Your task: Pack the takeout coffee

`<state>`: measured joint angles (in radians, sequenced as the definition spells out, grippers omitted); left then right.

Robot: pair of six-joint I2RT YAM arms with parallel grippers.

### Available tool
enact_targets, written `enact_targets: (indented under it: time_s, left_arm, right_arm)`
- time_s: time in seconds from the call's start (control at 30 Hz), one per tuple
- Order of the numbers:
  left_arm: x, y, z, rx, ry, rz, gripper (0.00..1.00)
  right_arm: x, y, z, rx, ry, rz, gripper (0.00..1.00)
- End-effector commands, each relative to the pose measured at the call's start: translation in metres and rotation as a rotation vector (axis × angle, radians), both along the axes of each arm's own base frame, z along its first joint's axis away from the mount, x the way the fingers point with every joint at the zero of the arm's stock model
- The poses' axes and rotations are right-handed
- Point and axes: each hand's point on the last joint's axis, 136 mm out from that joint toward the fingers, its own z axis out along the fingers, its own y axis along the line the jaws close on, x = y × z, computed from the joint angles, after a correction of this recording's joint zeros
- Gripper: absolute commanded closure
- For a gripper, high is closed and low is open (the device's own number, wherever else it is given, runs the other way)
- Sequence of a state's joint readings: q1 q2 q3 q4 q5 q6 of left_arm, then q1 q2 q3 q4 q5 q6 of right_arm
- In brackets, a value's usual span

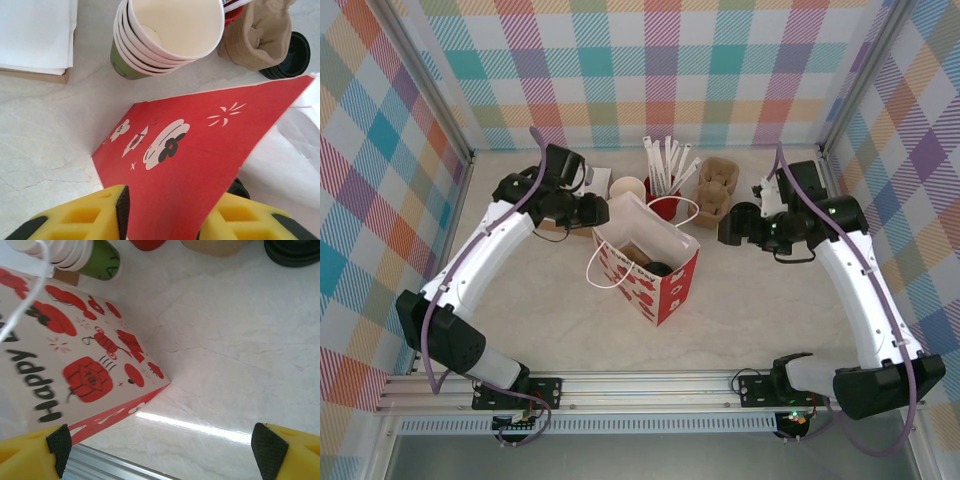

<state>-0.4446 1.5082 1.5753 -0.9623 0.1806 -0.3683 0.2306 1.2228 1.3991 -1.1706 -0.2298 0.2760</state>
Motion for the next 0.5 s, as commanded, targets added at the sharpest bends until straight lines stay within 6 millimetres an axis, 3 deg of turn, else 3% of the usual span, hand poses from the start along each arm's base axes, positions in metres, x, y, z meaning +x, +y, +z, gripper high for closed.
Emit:
enact_targets:
  time_s: [0.0,0.2,0.47]
  left_arm:
    - [-0.004,-0.001,0.024,-0.027,-0.043,-0.004,0.55]
    - [-0.009,0.012,0.042,-0.012,-0.107,0.032,0.33]
    - [-0.026,0.05,0.057,0.061,-0.235,0.135,0.23]
  right_arm:
    - [0.009,0.005,-0.002,0.071,-0.037,0.011,0.07]
    - [0.026,0.006,-0.015,0.106,-0.071,0.002,0.07]
    - [0.062,0.016,-0.008,0.201,-0.123,-0.013,0.09]
